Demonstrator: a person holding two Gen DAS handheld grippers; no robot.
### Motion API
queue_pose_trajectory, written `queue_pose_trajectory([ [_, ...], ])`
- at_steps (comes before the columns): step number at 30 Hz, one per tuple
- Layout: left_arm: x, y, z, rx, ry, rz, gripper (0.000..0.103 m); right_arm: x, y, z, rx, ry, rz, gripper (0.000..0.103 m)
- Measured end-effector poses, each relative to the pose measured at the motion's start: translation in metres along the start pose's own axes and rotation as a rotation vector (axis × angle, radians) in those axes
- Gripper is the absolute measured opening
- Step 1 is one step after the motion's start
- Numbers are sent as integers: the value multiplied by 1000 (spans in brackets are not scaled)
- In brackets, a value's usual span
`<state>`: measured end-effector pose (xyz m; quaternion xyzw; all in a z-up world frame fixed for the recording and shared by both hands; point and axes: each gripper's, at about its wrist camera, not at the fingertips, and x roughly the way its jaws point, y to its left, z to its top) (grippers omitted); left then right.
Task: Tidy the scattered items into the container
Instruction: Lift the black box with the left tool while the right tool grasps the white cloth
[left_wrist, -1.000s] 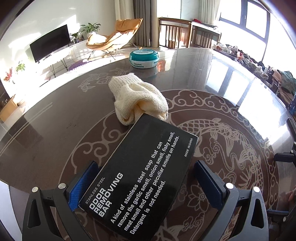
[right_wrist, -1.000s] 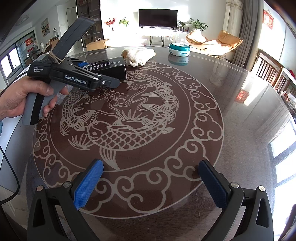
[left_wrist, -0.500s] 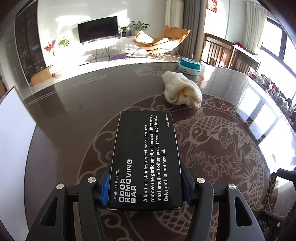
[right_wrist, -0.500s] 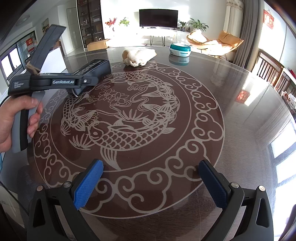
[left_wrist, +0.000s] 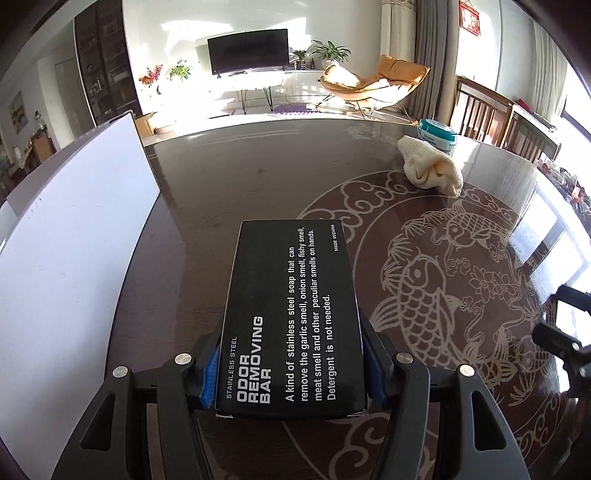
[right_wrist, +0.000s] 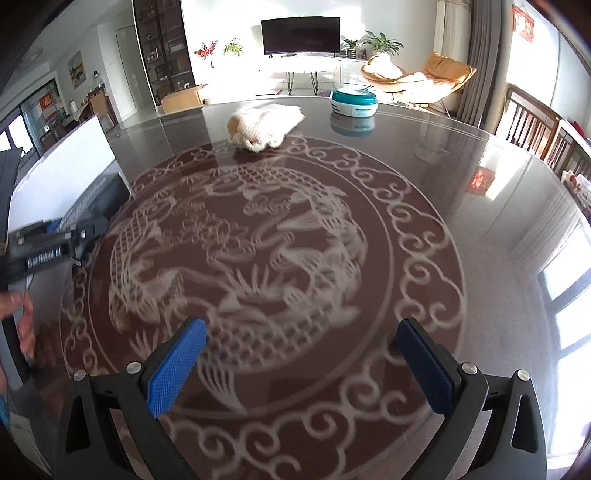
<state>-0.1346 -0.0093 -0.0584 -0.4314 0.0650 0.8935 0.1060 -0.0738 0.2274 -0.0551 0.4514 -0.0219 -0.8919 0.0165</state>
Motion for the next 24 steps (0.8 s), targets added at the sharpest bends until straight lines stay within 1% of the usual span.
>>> queue_pose_trajectory([
  [4,-2,1,-1,0,0,1,62,52,34,62,-123,23,12,103],
  [6,-2,1,-1,0,0,2,62,73,49,89,-156,29,28,103],
  [8,-2,1,-1,1,0,2,62,91,57,113,-143,32,21,103],
  [10,-2,1,-1,1,0,1,62,108,58,133,-108,32,-4,103],
  [13,-2,1,-1,1,0,1,62,120,56,149,-73,34,-28,103],
  [15,-1,0,-1,1,0,2,62,118,52,152,-73,6,-30,89],
  [16,-1,0,-1,1,0,2,62,115,50,153,-63,-10,-38,69],
  [17,-1,0,-1,1,0,2,62,113,48,153,-50,-18,-38,52],
  [19,-1,0,-1,0,0,1,62,107,45,150,-41,-19,-25,46],
  [22,-2,0,-2,2,-2,-5,60,94,45,135,-37,-24,22,45],
  [24,-2,0,-2,-1,-2,-8,59,79,46,116,-40,-31,62,45],
])
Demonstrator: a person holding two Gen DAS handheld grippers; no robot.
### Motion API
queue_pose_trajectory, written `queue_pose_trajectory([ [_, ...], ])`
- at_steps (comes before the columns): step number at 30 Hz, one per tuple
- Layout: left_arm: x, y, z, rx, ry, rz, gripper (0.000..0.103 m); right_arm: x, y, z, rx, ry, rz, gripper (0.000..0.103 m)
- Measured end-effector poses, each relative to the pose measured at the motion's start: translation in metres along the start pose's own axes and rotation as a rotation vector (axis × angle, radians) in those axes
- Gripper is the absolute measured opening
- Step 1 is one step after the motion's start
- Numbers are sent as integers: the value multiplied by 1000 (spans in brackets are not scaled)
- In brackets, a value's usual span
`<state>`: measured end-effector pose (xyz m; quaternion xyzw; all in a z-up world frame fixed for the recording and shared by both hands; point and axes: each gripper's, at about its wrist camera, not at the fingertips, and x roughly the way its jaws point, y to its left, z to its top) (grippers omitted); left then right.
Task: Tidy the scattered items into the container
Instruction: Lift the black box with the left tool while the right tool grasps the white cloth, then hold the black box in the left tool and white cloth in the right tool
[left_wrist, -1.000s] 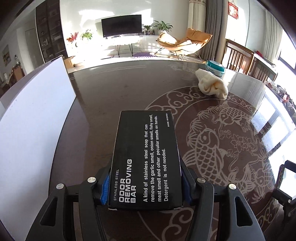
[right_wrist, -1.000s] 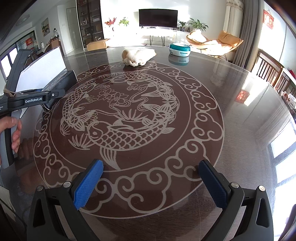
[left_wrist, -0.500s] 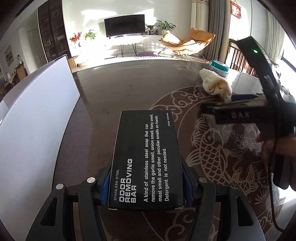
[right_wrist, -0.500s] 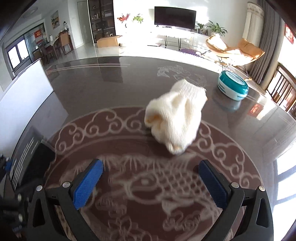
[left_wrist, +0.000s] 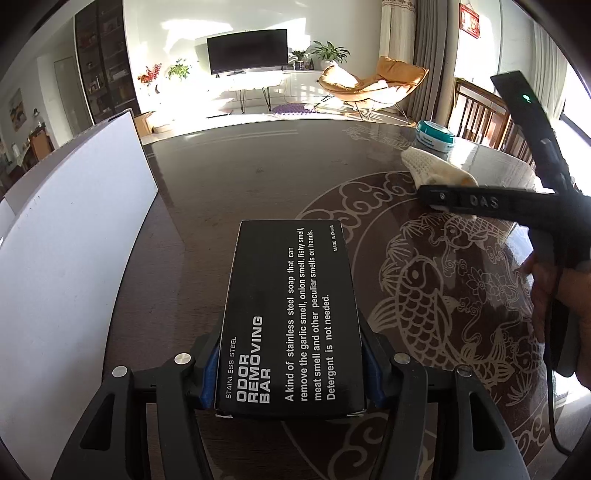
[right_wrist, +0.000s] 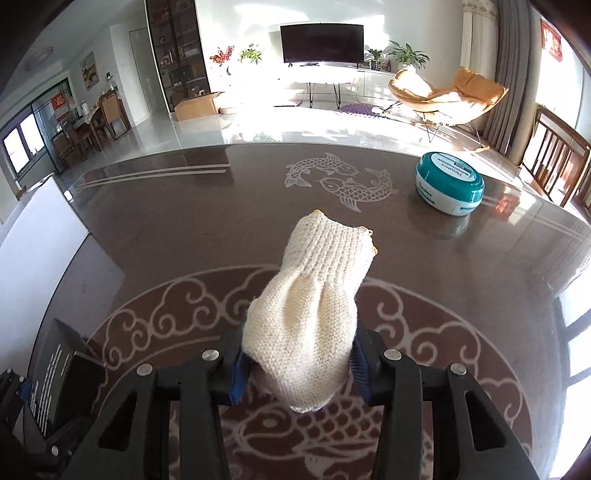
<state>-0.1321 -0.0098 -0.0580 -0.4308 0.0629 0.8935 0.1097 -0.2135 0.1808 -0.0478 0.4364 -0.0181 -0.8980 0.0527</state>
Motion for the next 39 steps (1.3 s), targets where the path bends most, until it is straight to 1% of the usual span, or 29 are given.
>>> queue_pose_trajectory([
  [3,-6,-1,-8,-16,0,2,59,-30,8,-41,-44,-12,28,45],
  [9,-38,-17,-50,-18,0,-5,59,-96,16,-131,-141,-3,-1,46],
  [12,-54,-28,-70,-20,0,3,59,-125,17,-169,-123,-5,-8,46],
  [14,-58,-33,-75,-14,0,18,59,-134,13,-181,-108,-6,-17,47],
  [15,-58,-33,-75,-11,0,26,61,-137,13,-184,-105,-6,-25,48],
  [16,-58,-32,-75,-15,2,27,63,-138,14,-186,-105,-5,-38,51],
  [17,-58,-30,-75,-24,4,30,68,-138,13,-185,-94,-3,-50,59],
  [18,-57,-28,-75,-38,9,38,72,-136,9,-183,-72,2,-54,64],
  [19,-55,-25,-75,-56,15,44,81,-134,6,-181,-56,8,-49,76],
  [20,-53,-23,-74,-73,27,45,89,-133,6,-181,-51,17,-51,86],
  [21,-50,-23,-73,-76,40,48,101,-131,8,-181,-57,27,-59,90],
  [22,-48,-25,-73,-69,47,50,103,-131,10,-180,-66,30,-63,92],
  [29,-45,-26,-73,-66,48,47,103,-127,8,-173,-58,38,-66,97],
  [39,-45,-26,-74,-67,48,47,103,-126,6,-172,-54,44,-70,101],
])
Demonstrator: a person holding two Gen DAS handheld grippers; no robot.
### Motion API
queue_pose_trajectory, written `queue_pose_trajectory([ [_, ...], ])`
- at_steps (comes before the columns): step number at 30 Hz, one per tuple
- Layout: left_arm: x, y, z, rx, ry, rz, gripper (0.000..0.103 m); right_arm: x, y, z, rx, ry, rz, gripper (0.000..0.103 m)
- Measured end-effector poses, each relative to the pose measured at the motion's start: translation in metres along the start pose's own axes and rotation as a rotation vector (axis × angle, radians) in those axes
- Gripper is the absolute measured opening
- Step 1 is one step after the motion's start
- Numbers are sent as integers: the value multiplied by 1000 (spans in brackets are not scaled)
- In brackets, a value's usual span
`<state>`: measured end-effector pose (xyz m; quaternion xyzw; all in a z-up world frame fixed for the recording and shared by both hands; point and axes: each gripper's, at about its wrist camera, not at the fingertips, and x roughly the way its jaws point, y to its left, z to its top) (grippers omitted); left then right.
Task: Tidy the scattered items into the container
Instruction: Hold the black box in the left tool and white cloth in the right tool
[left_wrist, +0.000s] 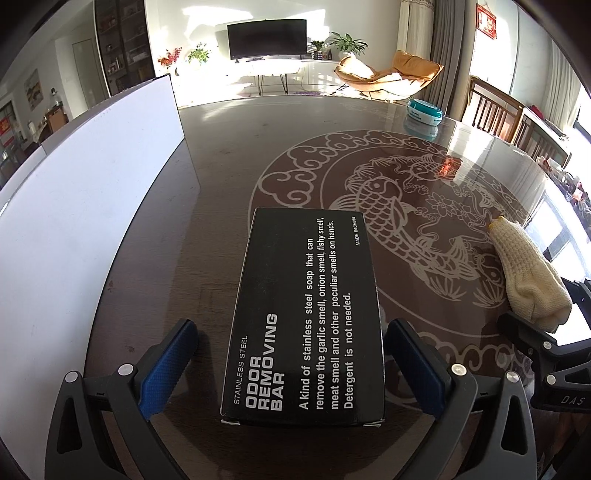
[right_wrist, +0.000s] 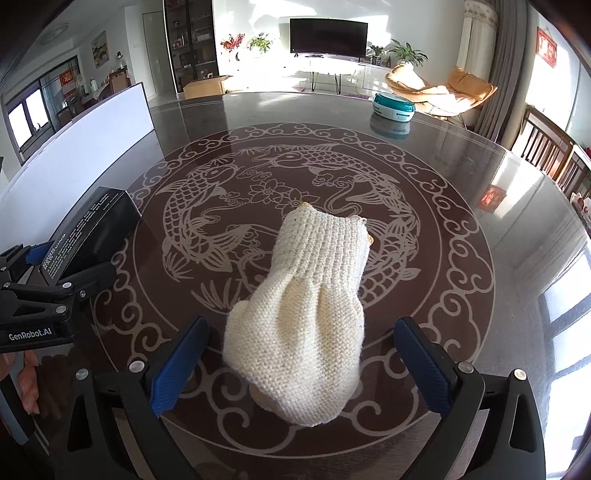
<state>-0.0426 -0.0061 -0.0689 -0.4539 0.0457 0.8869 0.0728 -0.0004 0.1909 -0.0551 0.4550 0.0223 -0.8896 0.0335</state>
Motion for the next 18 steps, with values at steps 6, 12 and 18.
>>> queue_pose_trajectory([
  [6,0,0,0,0,0,-1,103,0,0,0,-1,1,1,103],
  [12,0,2,-1,0,-1,-3,103,0,0,0,-1,1,1,103],
  [18,0,2,-1,0,-1,-3,103,0,0,0,-1,1,1,103],
])
